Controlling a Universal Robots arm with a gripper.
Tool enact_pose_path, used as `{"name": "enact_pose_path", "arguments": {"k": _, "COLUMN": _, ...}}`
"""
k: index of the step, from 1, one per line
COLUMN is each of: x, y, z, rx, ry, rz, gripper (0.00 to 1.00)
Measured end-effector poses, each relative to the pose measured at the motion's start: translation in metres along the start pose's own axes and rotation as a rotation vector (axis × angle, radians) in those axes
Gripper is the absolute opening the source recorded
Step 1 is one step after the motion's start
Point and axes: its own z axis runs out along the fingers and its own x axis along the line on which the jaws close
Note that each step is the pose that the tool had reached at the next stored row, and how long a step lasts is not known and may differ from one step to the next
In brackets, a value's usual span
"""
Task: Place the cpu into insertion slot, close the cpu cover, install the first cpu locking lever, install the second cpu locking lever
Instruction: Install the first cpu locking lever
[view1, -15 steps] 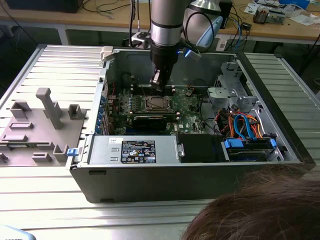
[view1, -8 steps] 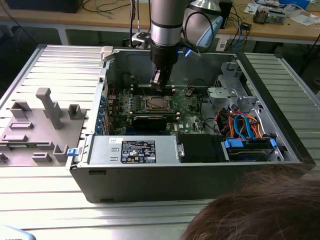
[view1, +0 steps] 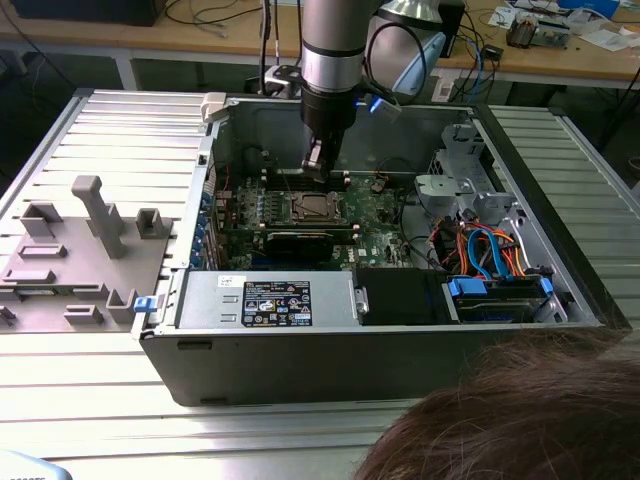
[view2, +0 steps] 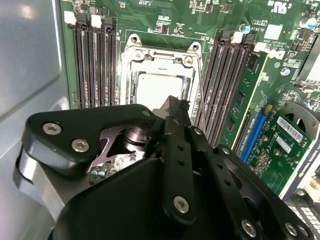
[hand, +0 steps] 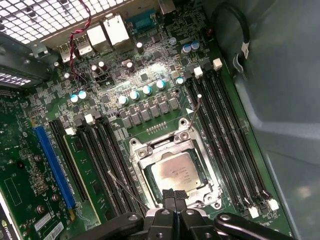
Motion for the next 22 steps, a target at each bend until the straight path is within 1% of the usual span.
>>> {"name": "enact_pose_path", "arguments": {"k": 8, "x": 0.0, "y": 0.0, "z": 0.0, "rx": 0.0007, "ry": -0.0007, "rz": -0.035, "gripper": 0.11}}
{"name": "enact_pose_path", "arguments": {"k": 16, "x": 0.0, "y": 0.0, "z": 0.0, "rx": 0.0012, "ry": -0.0013, "rz": -0.06, "gripper": 0.11}}
{"name": "enact_pose_path", "arguments": {"k": 17, "x": 0.0, "y": 0.0, "z": 0.0, "rx": 0.0014, "ry": -0.0015, "rz": -0.07, "gripper": 0.11}}
{"name": "enact_pose_path", "arguments": {"k": 22, "x": 0.0, "y": 0.0, "z": 0.0, "rx": 0.0018, "ry": -0.0019, "rz": -0.093, "gripper": 0.11}}
